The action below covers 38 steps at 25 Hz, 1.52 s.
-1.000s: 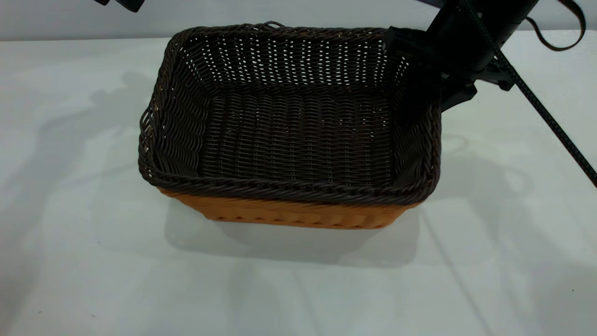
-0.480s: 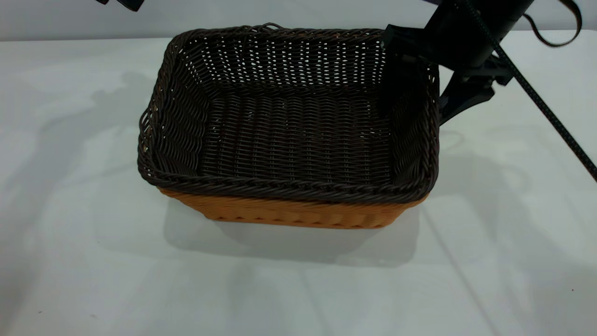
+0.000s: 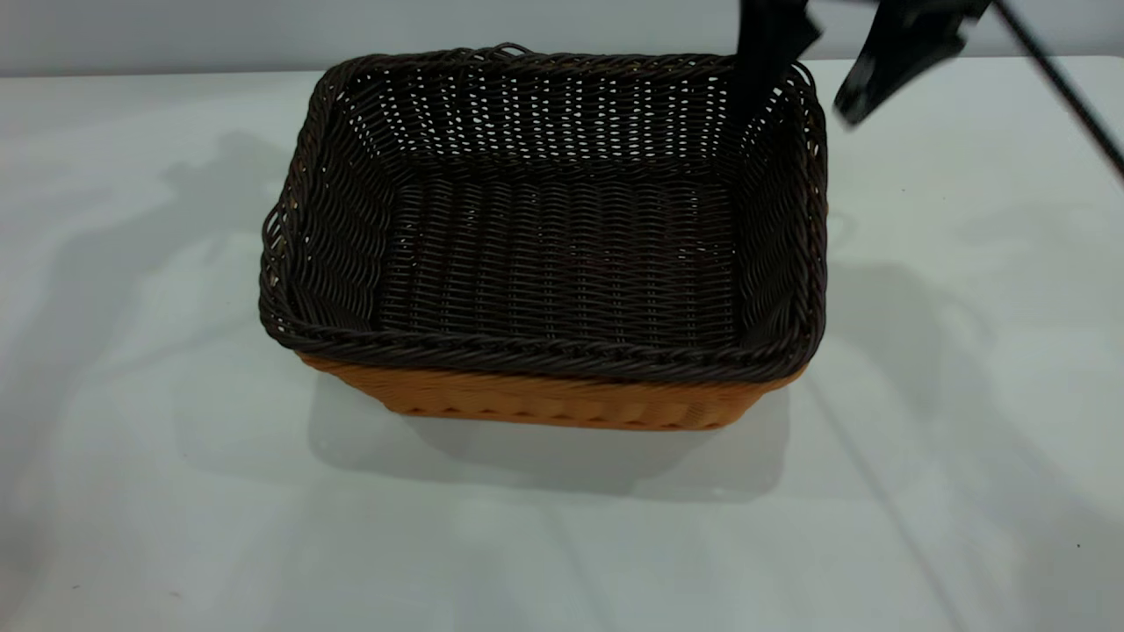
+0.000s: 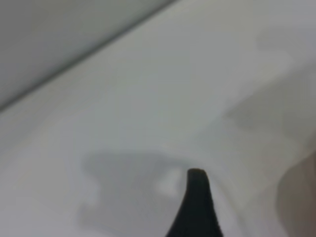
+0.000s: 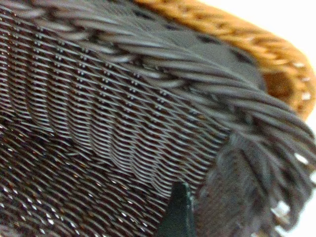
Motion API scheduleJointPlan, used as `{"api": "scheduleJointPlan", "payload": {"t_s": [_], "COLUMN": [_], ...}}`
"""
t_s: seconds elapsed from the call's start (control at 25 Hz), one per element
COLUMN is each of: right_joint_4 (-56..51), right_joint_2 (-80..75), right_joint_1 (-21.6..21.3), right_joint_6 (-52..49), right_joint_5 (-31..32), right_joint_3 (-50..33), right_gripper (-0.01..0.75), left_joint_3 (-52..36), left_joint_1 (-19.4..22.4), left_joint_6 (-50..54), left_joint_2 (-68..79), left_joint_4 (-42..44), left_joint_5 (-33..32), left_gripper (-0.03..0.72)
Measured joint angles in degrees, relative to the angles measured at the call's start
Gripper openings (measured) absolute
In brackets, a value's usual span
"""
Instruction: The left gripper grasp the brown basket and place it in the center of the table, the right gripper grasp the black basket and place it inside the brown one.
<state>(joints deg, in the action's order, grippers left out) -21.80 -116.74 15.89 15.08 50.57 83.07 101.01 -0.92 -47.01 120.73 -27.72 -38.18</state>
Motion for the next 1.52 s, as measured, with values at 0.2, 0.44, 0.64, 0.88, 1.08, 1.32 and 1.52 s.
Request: {"api": "scheduleJointPlan", "payload": {"t_s": [0.2, 0.44, 0.64, 0.88, 1.08, 1.32, 1.52], "right_joint_4": [6.3, 7.7, 7.8, 7.6, 7.6, 7.6, 7.6], "right_joint_2": [10.0, 25.5, 39.1, 53.1, 64.3, 75.9, 86.9], "right_joint_1": [0.0, 0.0, 0.0, 0.0, 0.0, 0.0, 0.0], "right_joint_6": [-2.6, -2.8, -1.5, -1.2, -0.6, -0.6, -0.3], "right_joint_5": [3.8, 7.0, 10.6, 15.0, 13.8, 12.0, 9.1], "right_joint_3": [0.0, 0.0, 0.0, -3.5, -13.9, -28.6, -41.7], "right_gripper": [0.603, 0.594, 0.594, 0.594, 0.594, 0.594, 0.594], "left_joint_3": [0.0, 0.0, 0.0, 0.0, 0.0, -3.2, -14.1], "left_joint_1": [0.0, 0.0, 0.0, 0.0, 0.0, 0.0, 0.0], "left_joint_6": [1.8, 5.9, 11.1, 18.4, 22.5, 27.4, 28.1], "left_joint_2": [-5.6, -12.5, -18.7, -24.8, -27.7, -31.2, -37.5], "left_joint_4": [0.0, 0.2, 1.1, 3.5, 3.5, 7.0, 7.5], "left_joint_5": [-1.9, -10.7, -18.7, -28.7, -28.7, -28.7, -28.7], "left_gripper": [0.530, 0.530, 0.530, 0.530, 0.530, 0.530, 0.530]}}
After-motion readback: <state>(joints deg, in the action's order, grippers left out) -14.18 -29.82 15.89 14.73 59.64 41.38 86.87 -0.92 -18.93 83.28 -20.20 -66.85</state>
